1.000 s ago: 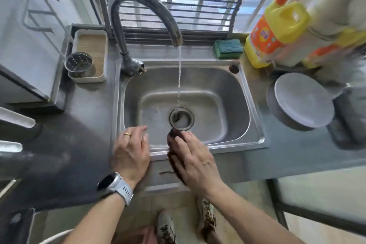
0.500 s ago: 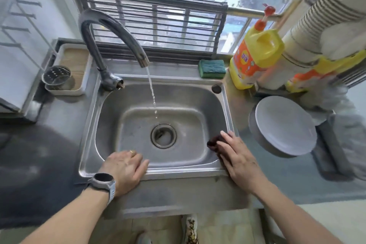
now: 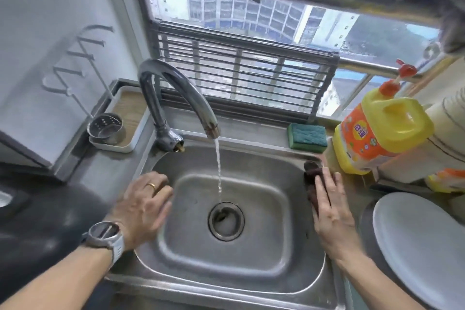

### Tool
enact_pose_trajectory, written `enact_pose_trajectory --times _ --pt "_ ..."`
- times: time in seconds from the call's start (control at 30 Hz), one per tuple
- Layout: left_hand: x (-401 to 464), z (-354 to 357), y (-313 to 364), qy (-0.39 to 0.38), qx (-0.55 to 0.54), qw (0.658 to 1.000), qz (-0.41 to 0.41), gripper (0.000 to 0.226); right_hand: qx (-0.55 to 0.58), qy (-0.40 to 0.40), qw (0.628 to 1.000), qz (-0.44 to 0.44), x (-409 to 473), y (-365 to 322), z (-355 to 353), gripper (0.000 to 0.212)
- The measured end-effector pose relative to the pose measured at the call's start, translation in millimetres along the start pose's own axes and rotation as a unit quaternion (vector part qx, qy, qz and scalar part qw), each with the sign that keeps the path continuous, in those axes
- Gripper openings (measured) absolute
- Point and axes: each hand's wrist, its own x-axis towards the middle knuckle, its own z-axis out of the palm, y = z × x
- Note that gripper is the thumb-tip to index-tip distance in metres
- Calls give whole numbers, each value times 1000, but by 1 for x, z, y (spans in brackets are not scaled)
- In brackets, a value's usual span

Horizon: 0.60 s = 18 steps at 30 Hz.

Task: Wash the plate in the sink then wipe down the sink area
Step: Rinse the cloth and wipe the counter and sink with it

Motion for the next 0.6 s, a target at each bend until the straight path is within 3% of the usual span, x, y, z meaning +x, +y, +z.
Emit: enact_pose_trajectory --times 0.13,0.23,0.3,0.37,0.4,0.47,0.5,0.53,0.6 --pt "22 8 -44 -85 13 996 2 36 -16 -77 991 -107 14 -1 13 93" --pt "28 12 -51 -84 7 996 10 45 90 -28 994 -55 32 -29 6 65" --pt "31 14 -49 -70 5 997 15 49 222 -14 975 20 39 -78 1 50" --pt "29 13 -48 -70 -7 997 7 51 393 -43 905 155 38 -146 3 34" --pt "28 14 -47 -63 -13 998 6 50 486 -51 838 241 40 -178 3 27" --pt "26 13 -46 -45 -22 999 10 49 640 -59 665 380 50 -227 9 22" --pt "26 13 -46 -38 -25 999 13 49 666 -71 620 408 60 -243 8 22" --pt "28 12 -46 -41 -30 999 14 48 677 -78 606 409 70 -251 10 24" --pt "29 12 -49 -25 -41 999 19 47 693 -51 628 351 93 -256 4 25"
